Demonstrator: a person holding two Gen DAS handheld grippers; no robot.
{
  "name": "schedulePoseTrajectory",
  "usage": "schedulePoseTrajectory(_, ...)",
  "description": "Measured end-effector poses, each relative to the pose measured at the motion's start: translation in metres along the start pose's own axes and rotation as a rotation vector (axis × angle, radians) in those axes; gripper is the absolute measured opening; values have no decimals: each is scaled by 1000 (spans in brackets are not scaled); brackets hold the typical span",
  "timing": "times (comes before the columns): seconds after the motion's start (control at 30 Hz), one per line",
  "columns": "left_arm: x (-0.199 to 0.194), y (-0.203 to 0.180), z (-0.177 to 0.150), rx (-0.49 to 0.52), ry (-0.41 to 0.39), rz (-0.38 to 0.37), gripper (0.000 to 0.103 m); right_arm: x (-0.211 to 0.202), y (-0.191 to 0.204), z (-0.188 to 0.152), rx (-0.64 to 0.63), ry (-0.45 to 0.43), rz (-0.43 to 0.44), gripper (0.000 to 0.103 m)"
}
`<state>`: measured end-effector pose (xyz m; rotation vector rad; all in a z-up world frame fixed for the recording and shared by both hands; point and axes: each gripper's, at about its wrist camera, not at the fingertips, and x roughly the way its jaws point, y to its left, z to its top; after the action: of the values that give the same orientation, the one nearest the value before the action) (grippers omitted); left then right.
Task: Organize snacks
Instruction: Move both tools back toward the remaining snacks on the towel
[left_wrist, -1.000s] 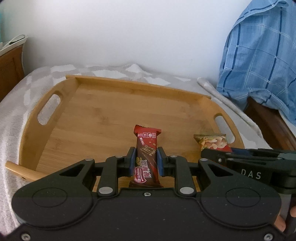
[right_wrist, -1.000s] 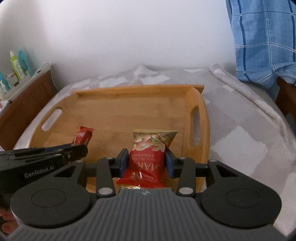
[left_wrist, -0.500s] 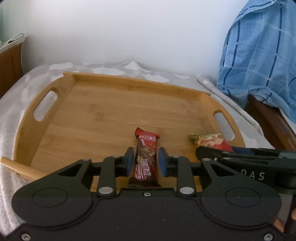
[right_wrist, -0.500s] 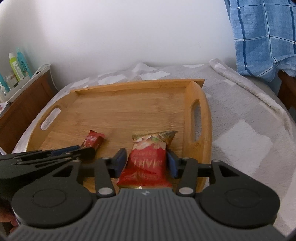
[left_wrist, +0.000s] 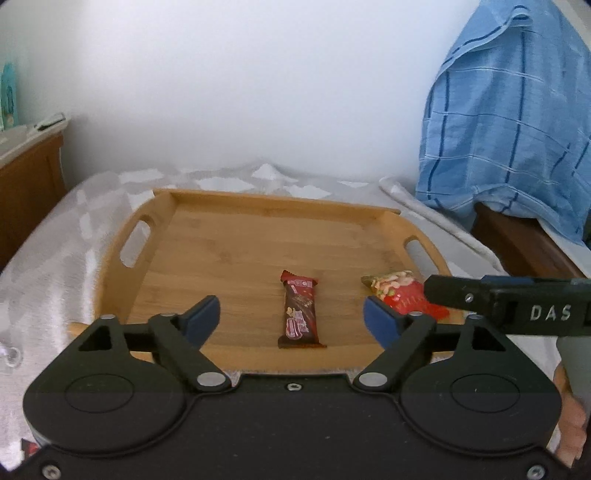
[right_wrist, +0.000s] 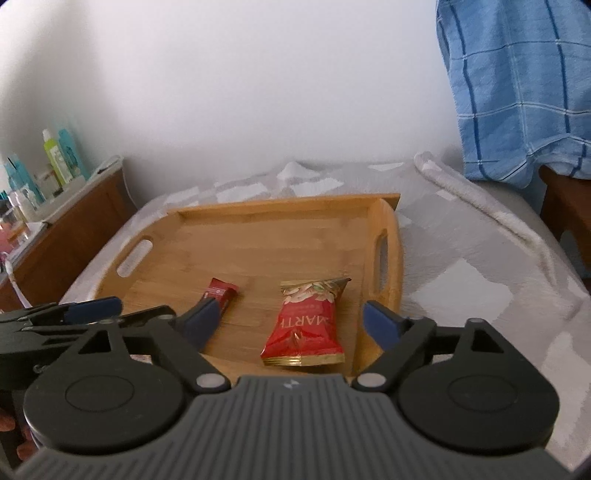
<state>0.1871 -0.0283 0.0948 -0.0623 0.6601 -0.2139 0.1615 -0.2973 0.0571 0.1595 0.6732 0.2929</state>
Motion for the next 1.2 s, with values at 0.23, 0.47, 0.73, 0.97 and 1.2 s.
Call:
schedulePoseTrajectory(0.23, -34, -5, -15, 18, -19, 3, 92, -33, 2, -11, -30, -39, 4, 103)
schedulePoseTrajectory(0.47, -63, -9, -39, 24, -42, 4, 97, -57, 3, -29, -68, -66, -18, 103)
schedulePoseTrajectory(0.73, -86, -19, -70, 45, -39, -8, 98, -75, -11, -54, -77, -65, -87, 103)
schedulePoseTrajectory(0.97, -94, -24, -97, 23, -1, -16, 99, -77, -18, -78, -109, -41, -176, 103)
schedulePoseTrajectory(1.2, -93, -29, -119, -27, 70, -79, 90, -79, -21, -97, -122, -40, -191, 103)
